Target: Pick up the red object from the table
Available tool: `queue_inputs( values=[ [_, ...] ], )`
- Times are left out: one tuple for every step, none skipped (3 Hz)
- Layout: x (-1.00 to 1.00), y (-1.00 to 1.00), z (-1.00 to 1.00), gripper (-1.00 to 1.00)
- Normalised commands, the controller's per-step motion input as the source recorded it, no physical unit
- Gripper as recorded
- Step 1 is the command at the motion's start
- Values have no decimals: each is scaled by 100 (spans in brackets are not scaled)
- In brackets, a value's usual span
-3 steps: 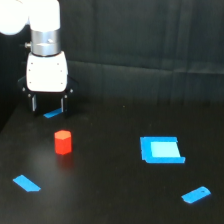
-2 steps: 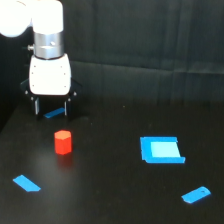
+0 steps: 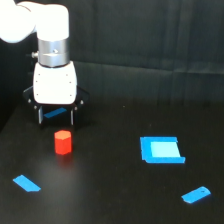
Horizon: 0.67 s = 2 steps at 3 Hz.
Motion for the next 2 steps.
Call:
queue_inputs(
  values=[
    [46,-78,-12,100],
    [22,-81,-16,100]
  ],
)
